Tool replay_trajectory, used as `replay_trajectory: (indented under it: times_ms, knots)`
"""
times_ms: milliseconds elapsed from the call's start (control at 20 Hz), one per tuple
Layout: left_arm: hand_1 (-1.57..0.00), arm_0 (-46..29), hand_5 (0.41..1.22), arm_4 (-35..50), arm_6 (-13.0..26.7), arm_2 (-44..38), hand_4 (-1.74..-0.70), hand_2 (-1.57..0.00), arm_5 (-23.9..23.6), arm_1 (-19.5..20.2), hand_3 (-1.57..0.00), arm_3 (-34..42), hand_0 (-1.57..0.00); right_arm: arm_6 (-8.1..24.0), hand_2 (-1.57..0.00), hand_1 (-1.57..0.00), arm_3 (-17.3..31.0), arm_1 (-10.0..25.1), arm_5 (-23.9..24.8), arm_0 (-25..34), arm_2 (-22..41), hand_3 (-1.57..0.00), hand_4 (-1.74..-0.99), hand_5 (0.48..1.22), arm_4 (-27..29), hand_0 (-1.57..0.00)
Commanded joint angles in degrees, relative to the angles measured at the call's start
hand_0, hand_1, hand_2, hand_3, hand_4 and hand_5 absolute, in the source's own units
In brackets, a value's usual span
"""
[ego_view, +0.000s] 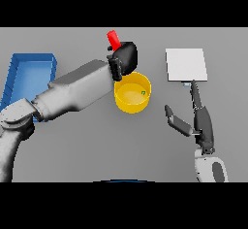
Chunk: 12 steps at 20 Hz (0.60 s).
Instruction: Pick up the red beaker and tilt it to pour out 1 green nut into yellow bowl. Pick up the yellow bowl and place it on the metallic measuring scale.
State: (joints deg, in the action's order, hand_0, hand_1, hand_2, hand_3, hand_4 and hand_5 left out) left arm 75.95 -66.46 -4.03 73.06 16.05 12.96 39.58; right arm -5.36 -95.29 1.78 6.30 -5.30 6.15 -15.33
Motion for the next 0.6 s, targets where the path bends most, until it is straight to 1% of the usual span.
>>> replay_trajectory:
  times_ms: [0,50,100,150,200,250,300,350,450,500,550]
  knots:
    - [-1.57,0.85,1.221,-0.31,-0.21,0.56,-1.73,-1.57,-0.04,0.06,-1.57,-0.1,-1.57,-0.07,0.0,0.0,0.08,-0.06,0.03,-0.31,-0.03,0.0,-1.209,0.593,0.04,0.0]
    - [-1.57,1.69,1.221,-0.42,-0.49,1.04,-1.73,-1.57,-0.1,0.04,-1.57,-0.02,-1.57,-0.05,0.0,0.0,-0.07,0.02,0.22,-0.62,0.37,0.0,-1.21,0.594,-0.76,0.0]
    - [-1.57,2.51,1.221,-0.11,-1.64,1.28,-1.73,-1.57,-0.21,0.03,-1.57,-0.63,-1.57,-0.15,0.0,0.0,-0.2,0.26,0.12,-0.31,0.17,0.0,-1.207,0.594,-0.59,0.0]
    - [-1.57,3.64,1.221,0.27,-1.87,1.06,-1.73,-1.57,-0.23,0.28,-1.57,-1.24,-1.57,0.82,0.0,0.0,-0.17,0.22,0.5,0.18,0.23,0.0,-1.206,0.592,-1.11,0.0]
    - [-1.57,5.25,1.221,1.18,-2.85,0.26,-1.73,-1.57,-0.33,0.88,-1.57,-1.66,-1.57,0.15,0.0,0.0,-0.13,0.09,0.1,-0.38,0.46,0.0,-1.206,0.592,-0.81,0.0]
    - [-1.57,7.0,1.221,1.77,-3.38,-0.53,-1.73,-1.57,-1.56,1.73,-1.57,-2.8,-1.57,-0.5,0.0,0.0,0.33,-0.07,0.36,-0.53,0.46,0.0,-1.209,0.592,-0.97,0.0]
    - [-1.57,8.43,1.221,2.51,-3.38,-1.42,-1.73,-1.57,-2.42,2.23,-1.49,-3.69,-1.57,-0.39,0.0,0.0,-0.03,0.15,0.52,-0.33,0.41,0.0,-1.203,0.592,-1.21,0.0]
    - [-1.57,10.11,1.221,3.14,-3.23,-2.3,-1.68,-1.4,-2.71,2.79,-1.51,-4.67,-1.57,-0.98,0.0,0.0,-0.87,-0.24,0.57,-1.02,0.93,0.0,-1.201,0.592,-1.41,0.0]
    - [-1.57,13.48,1.221,5.23,-3.59,-4.72,-1.7,-1.46,-3.68,4.71,-1.04,-6.34,-1.57,-0.15,0.0,0.0,-0.25,0.34,-0.01,0.29,-0.18,0.0,-1.186,0.596,0.02,0.0]
    - [-1.57,15.02,1.221,6.32,-4.22,-5.83,-1.7,-1.48,-4.59,5.52,-1.15,-7.67,-1.57,0.93,0.0,0.0,0.16,-0.02,-0.16,1.34,-0.25,0.0,-1.183,0.596,0.52,0.0]
    - [-1.57,16.38,1.221,7.81,-3.42,-7.43,-1.7,-1.5,-4.42,5.98,-1.23,-9.27,-1.57,-0.1,0.0,0.0,0.75,0.22,-0.54,1.23,-0.45,0.0,-1.181,0.593,0.95,0.0]
